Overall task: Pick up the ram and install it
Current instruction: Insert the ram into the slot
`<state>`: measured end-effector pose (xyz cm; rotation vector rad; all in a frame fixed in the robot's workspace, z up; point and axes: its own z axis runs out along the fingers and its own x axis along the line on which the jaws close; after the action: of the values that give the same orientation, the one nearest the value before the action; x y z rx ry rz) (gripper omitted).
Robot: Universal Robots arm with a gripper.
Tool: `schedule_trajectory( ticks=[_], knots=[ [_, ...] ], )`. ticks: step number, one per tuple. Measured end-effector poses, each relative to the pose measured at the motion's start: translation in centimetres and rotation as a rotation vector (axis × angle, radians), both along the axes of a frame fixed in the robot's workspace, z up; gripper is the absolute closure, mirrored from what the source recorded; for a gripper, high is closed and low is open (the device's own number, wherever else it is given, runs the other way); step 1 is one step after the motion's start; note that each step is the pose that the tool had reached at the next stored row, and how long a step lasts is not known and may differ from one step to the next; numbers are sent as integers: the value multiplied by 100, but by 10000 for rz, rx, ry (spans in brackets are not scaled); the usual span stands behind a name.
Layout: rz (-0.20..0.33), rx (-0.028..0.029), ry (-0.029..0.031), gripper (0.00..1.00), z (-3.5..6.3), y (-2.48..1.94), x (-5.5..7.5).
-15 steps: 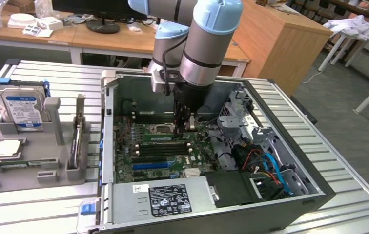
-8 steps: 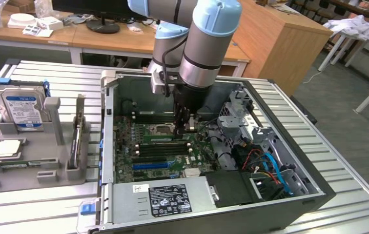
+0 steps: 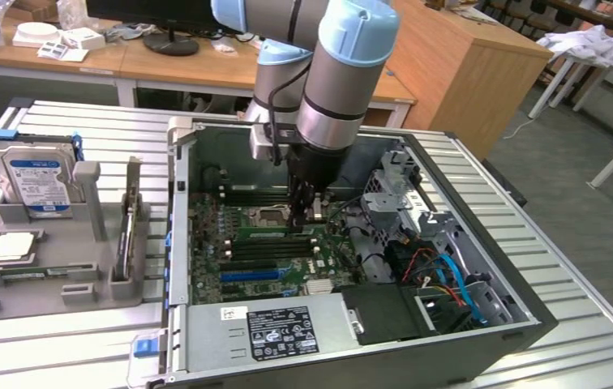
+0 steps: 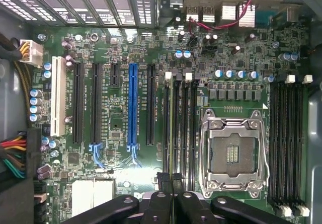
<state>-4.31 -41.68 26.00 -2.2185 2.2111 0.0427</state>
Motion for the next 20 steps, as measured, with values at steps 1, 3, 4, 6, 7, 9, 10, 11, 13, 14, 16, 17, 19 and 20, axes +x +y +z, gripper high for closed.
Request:
schedule_trajectory(
  ticks=[1, 3, 4, 6, 7, 9, 10, 11, 13, 14, 16, 17, 19, 20],
  knots=[
    [0, 0, 0, 88, -8, 0, 0],
    [0, -1, 0, 88, -23, 0, -1],
    [0, 0, 0, 88, -29, 0, -1],
    [0, -2, 0, 88, -31, 0, -1],
    [0, -3, 1, 88, -31, 0, -2],
    [-1, -1, 0, 88, -32, 0, -1],
    [0, 4, -2, 88, -39, 1, -1],
    [0, 4, -2, 88, -49, 1, -1],
    [0, 0, 0, 88, -67, 0, -1],
    [0, 2, -1, 88, -76, 0, -1],
    [0, 0, 0, 88, -92, 0, -1],
    [0, 0, 0, 88, -102, 0, -1],
    [0, 0, 0, 88, -119, 0, -1],
    [0, 0, 0, 88, -125, 0, -1]
  ],
)
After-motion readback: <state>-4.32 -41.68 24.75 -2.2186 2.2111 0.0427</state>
